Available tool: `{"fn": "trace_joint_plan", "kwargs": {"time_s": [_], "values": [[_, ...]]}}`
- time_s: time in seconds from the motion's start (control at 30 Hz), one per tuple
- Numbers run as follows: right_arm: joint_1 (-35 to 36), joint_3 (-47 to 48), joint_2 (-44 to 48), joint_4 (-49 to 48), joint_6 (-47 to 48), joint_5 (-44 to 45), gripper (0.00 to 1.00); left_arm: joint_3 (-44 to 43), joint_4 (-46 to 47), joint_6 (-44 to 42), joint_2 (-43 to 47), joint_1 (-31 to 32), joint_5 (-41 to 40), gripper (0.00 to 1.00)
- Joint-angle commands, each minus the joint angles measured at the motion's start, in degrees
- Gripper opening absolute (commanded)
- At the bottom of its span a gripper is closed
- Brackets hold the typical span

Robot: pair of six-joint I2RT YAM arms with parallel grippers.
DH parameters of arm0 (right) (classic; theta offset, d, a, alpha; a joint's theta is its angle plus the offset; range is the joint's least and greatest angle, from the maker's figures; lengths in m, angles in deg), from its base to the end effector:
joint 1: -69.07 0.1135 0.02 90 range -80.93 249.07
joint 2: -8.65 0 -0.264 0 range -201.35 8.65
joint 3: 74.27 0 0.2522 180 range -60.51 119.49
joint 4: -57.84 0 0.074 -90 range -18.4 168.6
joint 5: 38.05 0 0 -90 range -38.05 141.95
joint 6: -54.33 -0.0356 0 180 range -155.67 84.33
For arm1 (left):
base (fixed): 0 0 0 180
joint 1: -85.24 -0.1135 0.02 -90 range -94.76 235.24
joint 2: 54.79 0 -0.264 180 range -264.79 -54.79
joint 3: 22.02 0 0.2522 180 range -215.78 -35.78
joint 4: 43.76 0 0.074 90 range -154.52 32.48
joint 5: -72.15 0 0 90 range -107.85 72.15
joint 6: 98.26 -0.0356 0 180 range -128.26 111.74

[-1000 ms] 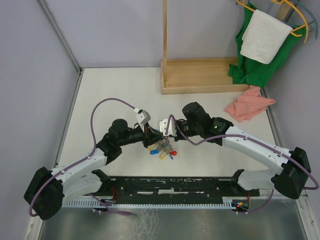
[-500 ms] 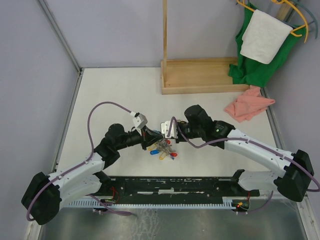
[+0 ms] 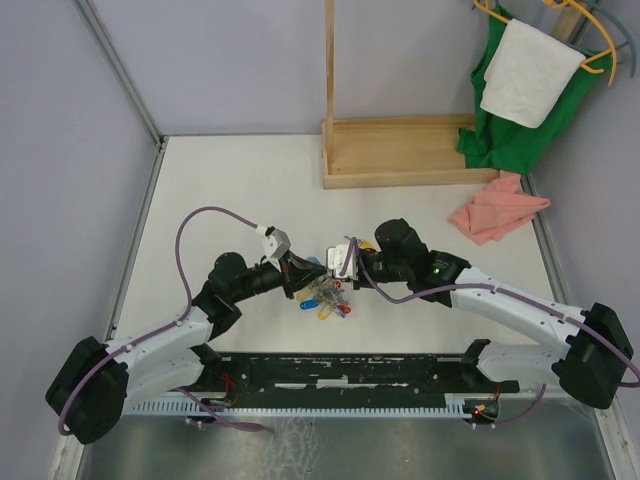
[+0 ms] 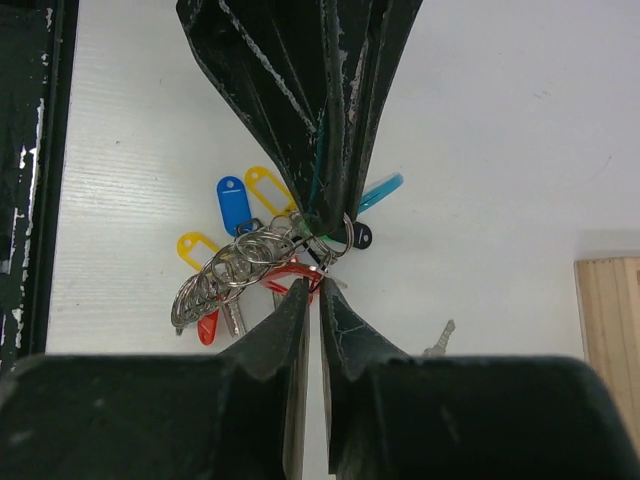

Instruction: Put the keys on the keyring

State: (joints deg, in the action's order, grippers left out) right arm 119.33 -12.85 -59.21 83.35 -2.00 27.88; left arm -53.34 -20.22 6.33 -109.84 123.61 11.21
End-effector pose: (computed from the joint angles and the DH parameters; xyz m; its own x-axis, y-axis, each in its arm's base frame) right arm 0.1560 0.2104 0.2734 0.2304 -0.5147 -0.8258 -0.9560 0.0387 -0.2908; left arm 0.1498 -0.1407 0.2280 -0.2351 -0.0947 -0.9673 0.8930 0.3720 -0.2535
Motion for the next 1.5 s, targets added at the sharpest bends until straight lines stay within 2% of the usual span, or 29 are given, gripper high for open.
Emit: {"fn": "trace_joint_plan", "kwargs": {"time_s": [0.0,0.1,0.23,0.27,0.33,0.43,0.5,0.57,0.73,1.0,1.17,1.47], "values": [[-0.1,-0.1,1.2,-4.4,-1.0,0.3,0.17,-0.1,8.9,1.4,0.2,0.0,0.6,0.03],[-0.1,-0.5,1.0,-5.6,-1.6,0.2,0.21,0.1,9.0,1.3,0.2,0.0,0.9,0.03],[-0.1,-1.2,1.1,-7.3,-2.1,1.1,0.21,0.4,8.9,1.2,0.5,0.0,1.4,0.03],[-0.1,-1.1,1.1,-7.3,-2.1,1.2,0.17,0.4,9.0,1.1,0.5,0.0,1.4,0.03],[-0.2,-0.9,1.3,-7.3,-2.0,1.5,0.04,0.5,8.8,0.8,0.6,0.1,1.5,0.03],[-0.2,0.3,1.2,-4.6,-0.5,2.6,0.01,0.8,8.1,0.1,1.1,0.1,1.6,0.04],[-0.2,2.1,0.7,-1.8,0.8,2.6,0.01,0.2,5.9,-0.5,1.6,0.0,1.4,0.17],[-0.2,4.3,0.0,1.2,2.2,2.0,0.01,-1.1,2.8,-1.4,2.1,0.0,1.5,0.25],[0.0,8.2,-1.5,5.4,3.9,0.7,0.01,-4.1,-3.6,-2.6,1.6,0.1,2.7,0.33],[0.3,11.8,-2.8,10.1,6.1,-0.3,0.01,-7.4,-10.6,-4.4,0.1,0.1,3.2,0.36],[0.5,12.6,-2.9,11.6,7.1,-0.9,0.01,-10.0,-15.6,-8.8,-0.8,0.1,2.9,0.38],[0.7,12.7,-2.4,12.1,7.9,-1.5,0.01,-10.1,-13.6,-20.5,-1.7,0.1,8.7,0.39]]}}
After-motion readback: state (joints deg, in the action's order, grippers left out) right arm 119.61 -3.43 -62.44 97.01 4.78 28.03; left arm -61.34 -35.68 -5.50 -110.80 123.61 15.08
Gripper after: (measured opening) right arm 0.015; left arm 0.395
